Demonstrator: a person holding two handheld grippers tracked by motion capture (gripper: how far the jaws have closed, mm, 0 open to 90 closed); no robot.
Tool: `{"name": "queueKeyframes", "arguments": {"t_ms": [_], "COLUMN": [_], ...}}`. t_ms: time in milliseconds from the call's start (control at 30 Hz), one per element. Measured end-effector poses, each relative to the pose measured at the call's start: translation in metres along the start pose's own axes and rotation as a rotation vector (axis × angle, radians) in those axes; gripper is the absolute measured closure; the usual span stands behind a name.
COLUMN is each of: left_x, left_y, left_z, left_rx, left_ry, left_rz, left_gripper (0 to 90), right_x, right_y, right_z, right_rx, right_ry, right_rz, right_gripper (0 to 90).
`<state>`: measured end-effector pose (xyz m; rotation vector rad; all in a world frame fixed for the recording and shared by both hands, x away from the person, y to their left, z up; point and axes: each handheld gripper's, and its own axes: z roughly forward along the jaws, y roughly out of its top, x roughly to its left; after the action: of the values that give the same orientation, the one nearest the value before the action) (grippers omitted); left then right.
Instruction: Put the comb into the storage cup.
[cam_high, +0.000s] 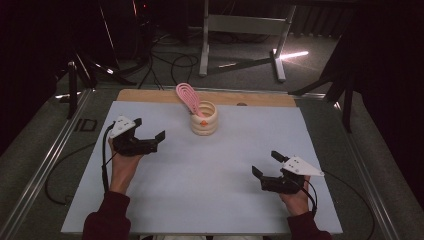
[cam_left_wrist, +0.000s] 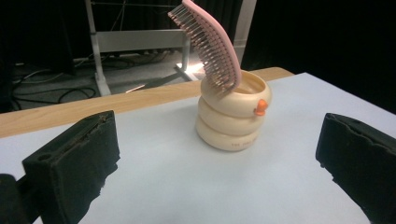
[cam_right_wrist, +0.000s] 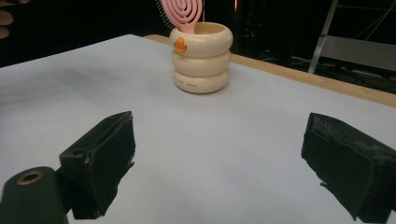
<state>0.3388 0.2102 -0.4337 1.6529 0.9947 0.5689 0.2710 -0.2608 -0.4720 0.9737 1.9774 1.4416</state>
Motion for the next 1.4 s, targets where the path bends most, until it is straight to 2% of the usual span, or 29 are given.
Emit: {"name": "queueKeyframes", "arguments": {"t_ms": [100,233,333,433,533,567,633,800,900,1200,1333,1400], "left_x": [0.002,0.002,0.0,0.0,-0.001,-0.002,-0.002,-0.003,0.0,0.002,-0.002,-0.001], "left_y": [-0.006,-0.016,-0.024,-0.032,-0.037,-0.041,-0.044,-0.048,-0.052,-0.068,-0.074,-0.074], "left_z": [-0.009,-0.019,-0.027,-0.032,-0.034,-0.037,-0.04,-0.05,-0.056,-0.068,-0.07,-0.073], "left_rx": [-0.001,0.004,-0.005,-0.012,-0.01,-0.008,-0.021,-0.05,-0.059,-0.041,-0.015,-0.032], "left_ry": [0.002,0.016,0.048,0.049,0.048,0.06,0.057,0.092,0.091,0.109,0.122,0.119], "left_rz": [0.0,0.02,0.041,0.036,0.041,0.054,0.049,0.077,0.066,0.073,0.105,0.098], "left_gripper": [0.0,0.0,0.0,0.0,0.0,0.0,0.0,0.0,0.0,0.0,0.0,0.0], "right_x": [-0.001,-0.001,-0.001,-0.001,-0.002,-0.002,-0.002,-0.004,-0.005,-0.006,-0.003,-0.004], "right_y": [0.0,0.0,0.0,0.0,0.0,0.0,0.0,-0.001,-0.002,-0.004,-0.005,-0.005], "right_z": [-0.001,-0.001,-0.001,-0.002,-0.002,-0.003,-0.004,-0.006,-0.007,-0.007,-0.005,-0.006], "right_rx": [-0.003,-0.003,-0.006,-0.007,-0.01,-0.011,-0.012,-0.021,-0.025,-0.024,-0.025,-0.028], "right_ry": [-0.005,-0.005,-0.006,-0.008,-0.01,-0.01,-0.012,-0.018,-0.023,-0.039,-0.051,-0.055], "right_rz": [-0.002,-0.003,-0.005,-0.004,-0.005,-0.004,-0.001,-0.001,-0.003,-0.013,-0.024,-0.024], "right_gripper": [9.9,9.9,9.9,9.9,9.9,9.9,9.9,9.8,9.8,9.8,9.8,9.9]}}
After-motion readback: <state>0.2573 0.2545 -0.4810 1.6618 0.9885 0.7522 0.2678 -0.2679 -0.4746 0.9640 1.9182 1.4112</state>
